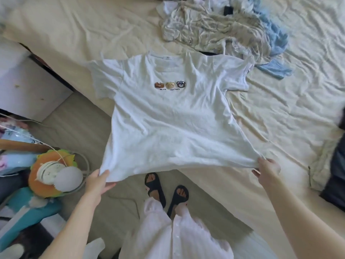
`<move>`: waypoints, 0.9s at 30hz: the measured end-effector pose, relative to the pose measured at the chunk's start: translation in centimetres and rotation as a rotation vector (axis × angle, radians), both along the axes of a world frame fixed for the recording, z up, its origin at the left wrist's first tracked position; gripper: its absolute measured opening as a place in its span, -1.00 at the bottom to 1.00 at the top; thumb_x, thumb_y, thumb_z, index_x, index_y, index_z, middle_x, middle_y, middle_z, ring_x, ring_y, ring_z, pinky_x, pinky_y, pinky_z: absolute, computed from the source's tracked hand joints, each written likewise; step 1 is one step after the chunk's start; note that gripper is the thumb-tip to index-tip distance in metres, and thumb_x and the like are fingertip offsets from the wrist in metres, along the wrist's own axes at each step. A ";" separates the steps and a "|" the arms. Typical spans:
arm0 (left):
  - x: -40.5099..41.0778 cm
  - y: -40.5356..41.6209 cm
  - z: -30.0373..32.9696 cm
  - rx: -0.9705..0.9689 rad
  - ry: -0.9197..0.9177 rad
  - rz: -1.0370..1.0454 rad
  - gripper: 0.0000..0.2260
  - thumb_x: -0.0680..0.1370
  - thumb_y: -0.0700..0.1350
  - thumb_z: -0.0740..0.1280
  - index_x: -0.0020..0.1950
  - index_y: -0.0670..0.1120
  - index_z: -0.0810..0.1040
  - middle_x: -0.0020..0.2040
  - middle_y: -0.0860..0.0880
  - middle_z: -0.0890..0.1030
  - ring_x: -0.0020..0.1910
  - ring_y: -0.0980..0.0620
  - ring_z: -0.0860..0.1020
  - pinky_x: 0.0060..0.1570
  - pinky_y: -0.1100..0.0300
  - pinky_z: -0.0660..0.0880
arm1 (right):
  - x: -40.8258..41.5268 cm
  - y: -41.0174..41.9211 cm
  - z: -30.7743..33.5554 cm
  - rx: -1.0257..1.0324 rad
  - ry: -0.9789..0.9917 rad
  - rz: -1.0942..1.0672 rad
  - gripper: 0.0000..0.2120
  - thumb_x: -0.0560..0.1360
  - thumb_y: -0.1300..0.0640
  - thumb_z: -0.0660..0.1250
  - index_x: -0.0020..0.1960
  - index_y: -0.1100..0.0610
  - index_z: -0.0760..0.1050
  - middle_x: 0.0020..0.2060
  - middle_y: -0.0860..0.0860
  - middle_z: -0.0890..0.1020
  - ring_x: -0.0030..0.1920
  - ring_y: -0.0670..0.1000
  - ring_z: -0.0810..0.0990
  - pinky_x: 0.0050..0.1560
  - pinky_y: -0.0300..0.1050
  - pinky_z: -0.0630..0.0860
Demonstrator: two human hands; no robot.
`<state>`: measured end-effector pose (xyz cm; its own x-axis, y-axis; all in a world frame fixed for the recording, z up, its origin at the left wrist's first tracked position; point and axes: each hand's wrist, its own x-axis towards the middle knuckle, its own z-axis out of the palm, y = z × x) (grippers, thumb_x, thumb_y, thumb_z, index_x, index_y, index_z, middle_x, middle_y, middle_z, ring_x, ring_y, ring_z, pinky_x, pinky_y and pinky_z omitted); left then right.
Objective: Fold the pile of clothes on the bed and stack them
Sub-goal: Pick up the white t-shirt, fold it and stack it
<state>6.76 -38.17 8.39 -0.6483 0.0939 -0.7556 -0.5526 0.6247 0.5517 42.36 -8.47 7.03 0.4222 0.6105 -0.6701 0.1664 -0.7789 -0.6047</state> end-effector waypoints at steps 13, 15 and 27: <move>-8.6 5.0 -4.4 -0.199 -0.112 -0.242 -0.76 0.62 -0.20 0.16 0.27 -0.18 0.45 0.19 -0.21 0.55 0.00 -0.07 0.49 0.02 0.12 0.41 | -17.8 0.4 -3.2 0.041 -0.333 0.905 -0.54 0.59 0.12 0.17 0.46 0.14 0.22 0.40 0.16 0.36 0.30 0.15 0.41 0.24 0.01 0.36; -12.3 7.0 -4.7 -0.172 -0.086 -0.247 -0.76 0.63 -0.19 0.16 0.27 -0.17 0.46 0.18 -0.19 0.55 0.01 -0.06 0.49 0.03 0.10 0.43 | -22.9 0.8 -3.4 0.085 -0.324 1.051 -0.53 0.60 0.10 0.17 0.48 0.15 0.21 0.43 0.14 0.33 0.38 0.16 0.34 0.34 0.05 0.31; -32.6 19.2 -11.4 0.110 -0.353 0.172 -0.75 0.62 -0.16 0.21 0.28 -0.17 0.38 0.35 -0.20 0.40 0.12 -0.11 0.50 0.12 -0.04 0.44 | -49.4 1.8 -8.5 0.247 -0.395 1.847 -0.48 0.63 -0.02 0.07 0.54 -0.02 0.00 0.55 0.02 -0.08 0.54 0.09 -0.14 0.48 0.15 -0.13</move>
